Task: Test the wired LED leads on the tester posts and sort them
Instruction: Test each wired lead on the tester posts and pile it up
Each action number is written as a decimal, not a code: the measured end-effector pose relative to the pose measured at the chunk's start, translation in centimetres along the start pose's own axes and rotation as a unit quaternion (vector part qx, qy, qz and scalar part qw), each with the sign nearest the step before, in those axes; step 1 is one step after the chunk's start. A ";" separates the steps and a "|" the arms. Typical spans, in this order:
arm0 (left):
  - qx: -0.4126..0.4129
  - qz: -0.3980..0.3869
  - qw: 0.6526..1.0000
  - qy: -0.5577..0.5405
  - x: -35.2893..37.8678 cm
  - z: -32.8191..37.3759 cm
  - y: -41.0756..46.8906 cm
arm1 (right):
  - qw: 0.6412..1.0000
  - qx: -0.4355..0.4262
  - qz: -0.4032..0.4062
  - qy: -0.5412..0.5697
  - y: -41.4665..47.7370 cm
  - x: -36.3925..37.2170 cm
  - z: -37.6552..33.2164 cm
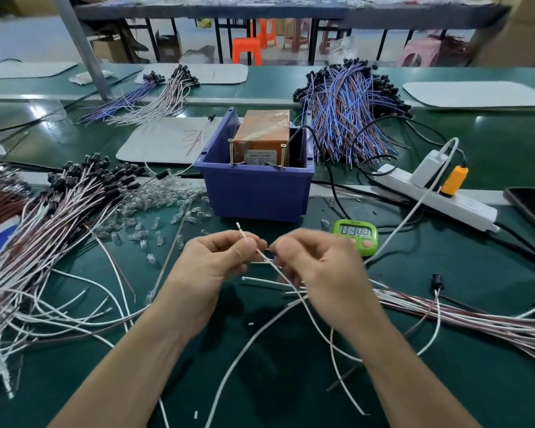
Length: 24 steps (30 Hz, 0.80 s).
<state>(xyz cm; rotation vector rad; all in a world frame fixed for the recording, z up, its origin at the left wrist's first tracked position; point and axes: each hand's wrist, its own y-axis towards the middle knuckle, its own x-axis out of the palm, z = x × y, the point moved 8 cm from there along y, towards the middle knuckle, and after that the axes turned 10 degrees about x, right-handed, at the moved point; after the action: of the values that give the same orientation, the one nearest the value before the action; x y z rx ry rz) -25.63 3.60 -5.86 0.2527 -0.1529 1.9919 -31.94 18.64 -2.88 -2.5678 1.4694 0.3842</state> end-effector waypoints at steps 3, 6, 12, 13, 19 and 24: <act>-0.034 0.032 0.999 -0.011 -0.4 -0.5 0.0 | 0.997 0.002 0.070 -0.016 0.7 -4.4 0.1; -0.028 0.032 0.999 -0.001 -0.4 -0.4 -0.1 | 0.986 0.030 0.017 -0.162 0.9 -6.2 1.0; -0.008 0.042 0.999 -0.006 -0.8 -0.3 0.1 | 0.940 0.092 -0.084 -0.318 0.3 -5.2 2.5; -0.009 0.044 0.999 -0.007 -0.8 -0.4 0.1 | 0.938 0.091 -0.080 -0.324 0.3 -5.0 2.5; -0.008 0.055 0.998 -0.009 -1.4 -0.7 0.5 | 0.938 0.096 -0.108 -0.316 -0.5 -8.4 1.9; -0.018 0.077 0.997 -0.015 -2.0 -0.9 0.9 | 0.881 0.153 -0.108 -0.434 -1.9 -10.1 3.9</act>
<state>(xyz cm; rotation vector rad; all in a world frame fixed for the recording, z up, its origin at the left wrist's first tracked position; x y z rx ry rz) -25.75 1.63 -7.27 0.2555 -0.2328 2.1358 -35.76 28.97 -3.60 -1.8516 0.8123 1.0033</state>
